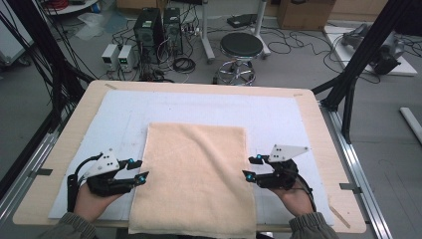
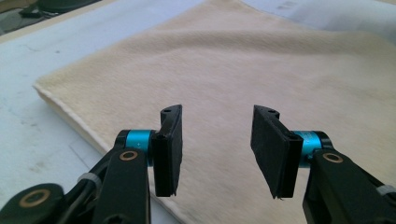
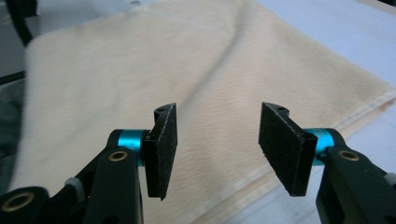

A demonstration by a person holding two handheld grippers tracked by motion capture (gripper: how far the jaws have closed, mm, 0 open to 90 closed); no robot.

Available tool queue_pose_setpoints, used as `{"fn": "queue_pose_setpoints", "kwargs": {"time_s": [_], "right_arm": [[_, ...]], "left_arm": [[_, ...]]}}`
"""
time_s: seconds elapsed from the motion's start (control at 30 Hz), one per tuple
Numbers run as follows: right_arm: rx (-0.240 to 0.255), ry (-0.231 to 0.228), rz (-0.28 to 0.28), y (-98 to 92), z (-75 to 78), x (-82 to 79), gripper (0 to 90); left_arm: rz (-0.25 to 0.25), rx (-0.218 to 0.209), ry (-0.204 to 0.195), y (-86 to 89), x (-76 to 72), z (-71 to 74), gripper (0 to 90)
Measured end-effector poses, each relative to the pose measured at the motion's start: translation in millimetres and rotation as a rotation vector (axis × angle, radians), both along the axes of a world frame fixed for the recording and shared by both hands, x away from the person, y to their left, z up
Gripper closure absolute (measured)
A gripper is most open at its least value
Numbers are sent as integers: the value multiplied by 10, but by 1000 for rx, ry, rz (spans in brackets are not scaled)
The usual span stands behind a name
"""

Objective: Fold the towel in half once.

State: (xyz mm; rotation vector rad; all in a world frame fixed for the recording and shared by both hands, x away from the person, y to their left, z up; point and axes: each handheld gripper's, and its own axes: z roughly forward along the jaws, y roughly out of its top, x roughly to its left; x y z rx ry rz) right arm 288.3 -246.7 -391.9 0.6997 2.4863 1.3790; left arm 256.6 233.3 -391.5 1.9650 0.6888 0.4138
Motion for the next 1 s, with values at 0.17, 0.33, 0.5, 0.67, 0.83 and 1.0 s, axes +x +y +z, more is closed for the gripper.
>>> {"fn": "queue_pose_setpoints", "kwargs": {"time_s": [0.17, 0.33, 0.5, 0.67, 0.83, 1.0], "right_arm": [[-25, 0, -44, 21, -2, 281, 470], [-46, 9, -95, 39, -25, 611, 483], [-40, 20, -165, 61, -99, 957, 505], [-74, 47, -223, 106, -226, 1240, 517], [-153, 72, -239, 181, -397, 1365, 764], [-171, 45, -253, 185, -360, 1399, 871]], "left_arm": [[54, -1, 1, -9, 295, -15, 535], [120, -2, 3, -25, 586, -98, 534], [209, -5, 25, -40, 878, -249, 560], [258, 4, 107, -75, 1071, -435, 598], [236, 45, 116, -179, 1107, -482, 648], [250, 63, 134, -167, 1140, -524, 662]]}}
